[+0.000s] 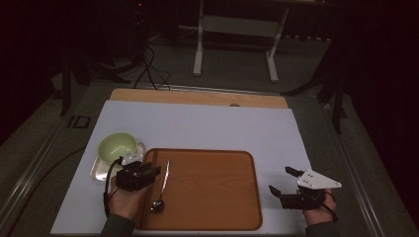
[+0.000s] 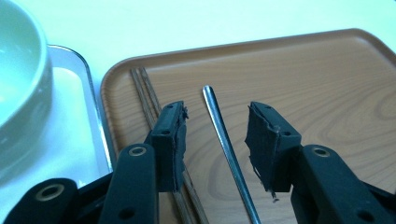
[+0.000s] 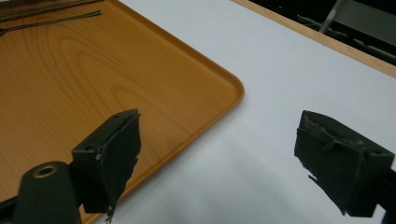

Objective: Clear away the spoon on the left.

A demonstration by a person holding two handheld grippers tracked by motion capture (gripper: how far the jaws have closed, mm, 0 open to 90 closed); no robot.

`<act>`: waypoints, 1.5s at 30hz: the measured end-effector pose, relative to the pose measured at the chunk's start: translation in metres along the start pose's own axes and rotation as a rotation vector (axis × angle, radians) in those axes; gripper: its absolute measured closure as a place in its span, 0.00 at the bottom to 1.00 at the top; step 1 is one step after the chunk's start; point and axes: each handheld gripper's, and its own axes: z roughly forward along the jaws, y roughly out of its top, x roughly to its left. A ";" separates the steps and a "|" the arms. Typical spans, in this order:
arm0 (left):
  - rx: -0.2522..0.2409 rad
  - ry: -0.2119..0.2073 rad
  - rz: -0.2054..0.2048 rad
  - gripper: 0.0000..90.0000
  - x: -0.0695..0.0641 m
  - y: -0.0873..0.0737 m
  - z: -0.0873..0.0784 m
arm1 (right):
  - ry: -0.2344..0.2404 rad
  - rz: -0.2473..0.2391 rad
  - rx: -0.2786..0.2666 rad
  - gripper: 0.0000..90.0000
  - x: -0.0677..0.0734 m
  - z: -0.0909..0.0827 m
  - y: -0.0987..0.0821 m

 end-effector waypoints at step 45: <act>-0.248 0.106 -0.128 0.51 0.072 0.020 -0.063 | 0.002 -0.003 0.004 0.16 0.001 0.002 0.001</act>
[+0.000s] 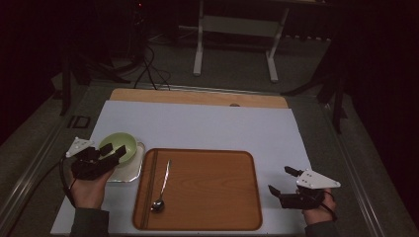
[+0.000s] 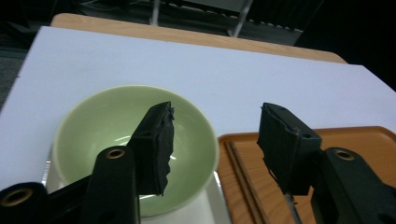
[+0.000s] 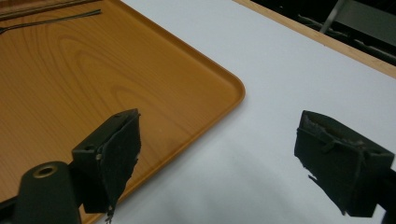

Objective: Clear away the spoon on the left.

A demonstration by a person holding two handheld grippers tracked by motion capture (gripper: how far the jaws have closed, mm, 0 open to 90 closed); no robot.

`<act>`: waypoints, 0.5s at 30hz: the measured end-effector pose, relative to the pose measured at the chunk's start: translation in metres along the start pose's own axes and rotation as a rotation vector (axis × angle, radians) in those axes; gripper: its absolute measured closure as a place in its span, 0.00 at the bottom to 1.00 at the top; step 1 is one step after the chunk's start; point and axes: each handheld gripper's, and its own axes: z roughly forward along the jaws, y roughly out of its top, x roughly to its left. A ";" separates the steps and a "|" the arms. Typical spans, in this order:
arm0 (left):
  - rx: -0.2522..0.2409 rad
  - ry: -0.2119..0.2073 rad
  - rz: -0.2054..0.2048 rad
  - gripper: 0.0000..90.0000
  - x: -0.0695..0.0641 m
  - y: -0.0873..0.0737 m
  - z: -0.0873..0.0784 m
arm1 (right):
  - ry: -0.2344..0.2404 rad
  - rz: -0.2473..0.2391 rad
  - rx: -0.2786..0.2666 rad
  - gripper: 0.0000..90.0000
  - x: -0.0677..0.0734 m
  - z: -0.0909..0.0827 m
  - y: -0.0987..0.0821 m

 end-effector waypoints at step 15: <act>0.013 0.125 -0.031 0.35 0.018 -0.003 0.007 | 0.002 -0.002 -0.001 0.16 0.000 0.000 0.000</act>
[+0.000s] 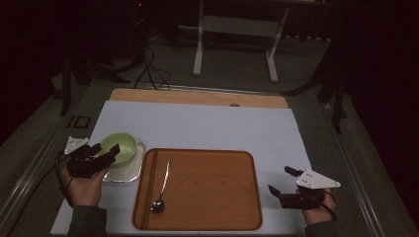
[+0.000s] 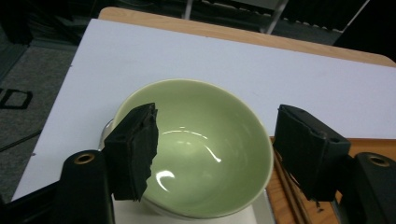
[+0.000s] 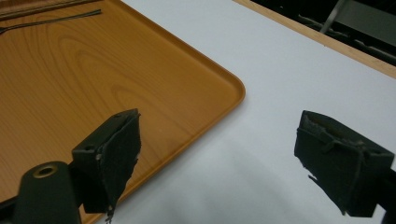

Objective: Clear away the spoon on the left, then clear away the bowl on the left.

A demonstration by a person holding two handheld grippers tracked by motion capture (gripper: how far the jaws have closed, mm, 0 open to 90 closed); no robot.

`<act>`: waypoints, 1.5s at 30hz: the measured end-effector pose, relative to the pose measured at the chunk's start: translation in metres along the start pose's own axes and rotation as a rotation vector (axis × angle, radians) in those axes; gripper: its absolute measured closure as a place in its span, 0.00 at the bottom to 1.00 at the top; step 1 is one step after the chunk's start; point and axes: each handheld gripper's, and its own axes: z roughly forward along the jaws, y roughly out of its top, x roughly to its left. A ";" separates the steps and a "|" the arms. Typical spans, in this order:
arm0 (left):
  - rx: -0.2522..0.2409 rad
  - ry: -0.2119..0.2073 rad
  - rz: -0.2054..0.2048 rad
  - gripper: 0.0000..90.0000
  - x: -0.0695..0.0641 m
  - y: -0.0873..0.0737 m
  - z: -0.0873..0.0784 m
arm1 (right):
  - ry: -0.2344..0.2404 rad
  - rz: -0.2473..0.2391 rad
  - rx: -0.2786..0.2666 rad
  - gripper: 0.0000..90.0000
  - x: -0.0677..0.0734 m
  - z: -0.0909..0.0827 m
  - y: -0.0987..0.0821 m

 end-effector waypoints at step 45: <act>0.171 0.080 -0.151 0.49 0.029 -0.028 0.036 | 0.000 -0.002 0.002 0.16 0.000 0.000 0.000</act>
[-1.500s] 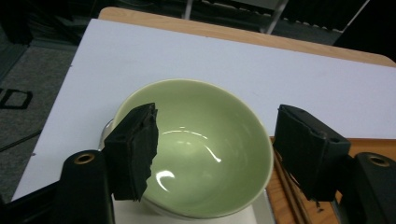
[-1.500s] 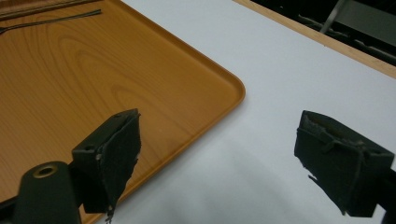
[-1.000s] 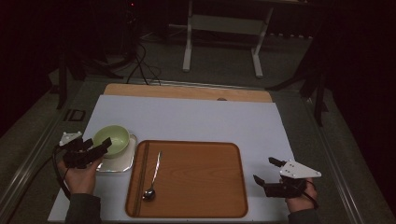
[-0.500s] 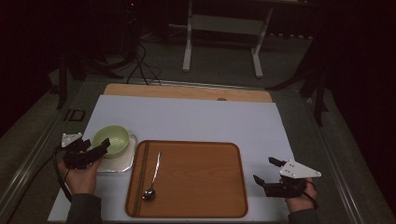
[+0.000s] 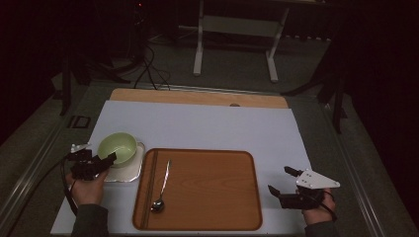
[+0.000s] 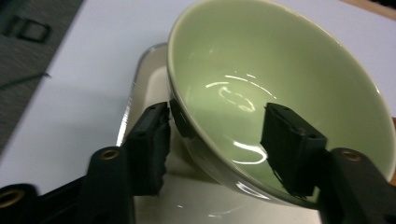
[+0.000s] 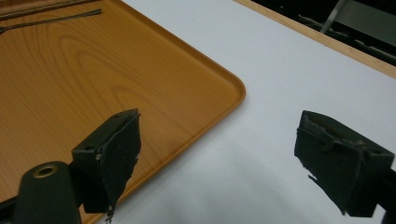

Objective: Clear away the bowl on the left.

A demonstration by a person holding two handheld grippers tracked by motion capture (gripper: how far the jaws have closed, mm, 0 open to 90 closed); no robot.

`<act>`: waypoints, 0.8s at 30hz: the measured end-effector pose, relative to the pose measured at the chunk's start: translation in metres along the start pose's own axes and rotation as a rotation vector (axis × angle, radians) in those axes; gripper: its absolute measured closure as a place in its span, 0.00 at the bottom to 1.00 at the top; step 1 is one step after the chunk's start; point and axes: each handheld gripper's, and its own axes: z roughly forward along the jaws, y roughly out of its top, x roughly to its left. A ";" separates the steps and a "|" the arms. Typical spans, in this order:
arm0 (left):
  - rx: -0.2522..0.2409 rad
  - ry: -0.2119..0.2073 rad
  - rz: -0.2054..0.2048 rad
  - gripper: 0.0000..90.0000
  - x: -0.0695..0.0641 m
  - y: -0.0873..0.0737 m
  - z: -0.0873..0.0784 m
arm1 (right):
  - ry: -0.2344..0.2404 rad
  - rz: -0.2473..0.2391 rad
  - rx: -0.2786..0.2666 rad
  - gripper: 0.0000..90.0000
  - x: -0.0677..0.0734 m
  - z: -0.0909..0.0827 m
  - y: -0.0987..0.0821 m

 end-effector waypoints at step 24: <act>0.093 -0.090 -0.165 0.89 0.018 -0.008 0.009 | 0.003 -0.001 0.001 0.16 0.000 0.000 0.000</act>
